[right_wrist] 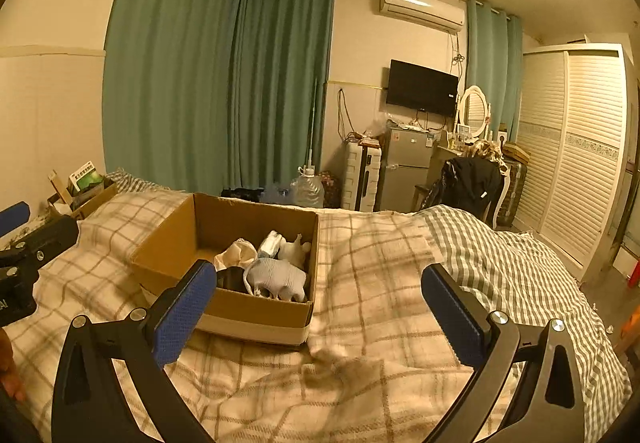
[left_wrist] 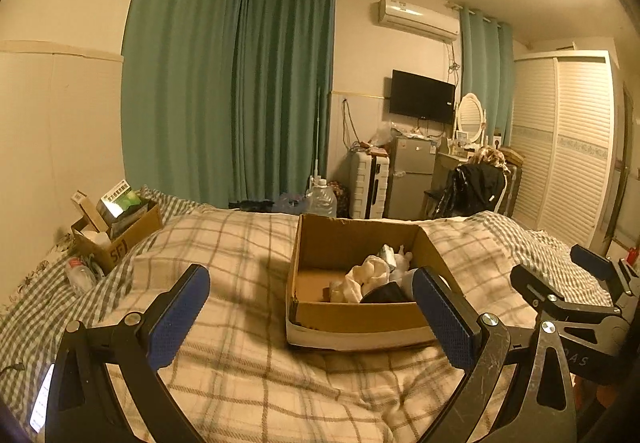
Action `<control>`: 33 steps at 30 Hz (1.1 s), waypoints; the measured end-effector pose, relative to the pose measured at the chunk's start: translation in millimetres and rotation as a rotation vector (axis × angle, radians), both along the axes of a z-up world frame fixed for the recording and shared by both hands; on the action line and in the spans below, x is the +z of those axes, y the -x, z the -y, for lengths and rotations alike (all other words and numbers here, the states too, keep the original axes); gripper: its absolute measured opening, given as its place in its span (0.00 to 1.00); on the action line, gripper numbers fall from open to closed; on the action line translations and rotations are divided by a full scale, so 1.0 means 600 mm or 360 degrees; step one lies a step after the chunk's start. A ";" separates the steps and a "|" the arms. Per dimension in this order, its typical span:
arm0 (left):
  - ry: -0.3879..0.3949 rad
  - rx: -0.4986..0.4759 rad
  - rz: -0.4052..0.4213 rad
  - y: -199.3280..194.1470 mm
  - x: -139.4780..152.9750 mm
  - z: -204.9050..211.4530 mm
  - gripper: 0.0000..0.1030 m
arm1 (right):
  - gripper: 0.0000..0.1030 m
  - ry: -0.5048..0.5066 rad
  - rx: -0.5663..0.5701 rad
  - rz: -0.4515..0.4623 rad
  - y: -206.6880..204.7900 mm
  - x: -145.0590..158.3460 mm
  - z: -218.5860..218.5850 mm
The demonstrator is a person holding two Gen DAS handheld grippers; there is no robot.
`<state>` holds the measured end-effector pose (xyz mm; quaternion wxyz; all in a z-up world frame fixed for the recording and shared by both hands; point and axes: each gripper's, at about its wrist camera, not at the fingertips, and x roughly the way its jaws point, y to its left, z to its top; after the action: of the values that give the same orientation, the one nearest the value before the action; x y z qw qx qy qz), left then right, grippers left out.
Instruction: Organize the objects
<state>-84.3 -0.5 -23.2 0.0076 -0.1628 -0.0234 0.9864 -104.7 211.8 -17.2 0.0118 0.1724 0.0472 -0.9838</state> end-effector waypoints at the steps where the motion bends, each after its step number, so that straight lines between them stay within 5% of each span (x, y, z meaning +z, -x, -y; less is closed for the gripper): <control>1: -0.0004 -0.0007 -0.0004 0.000 -0.001 0.001 1.00 | 1.00 -0.0001 0.0006 0.0002 0.000 0.001 0.001; 33: 0.0034 -0.0015 0.0033 0.002 -0.004 -0.003 1.00 | 1.00 0.0003 0.0008 0.0008 -0.002 0.004 0.004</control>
<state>-85.5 1.5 -25.4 0.0101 -0.1732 -0.0122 0.9848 -103.2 209.3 -15.0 0.0146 0.1746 0.0468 -0.9834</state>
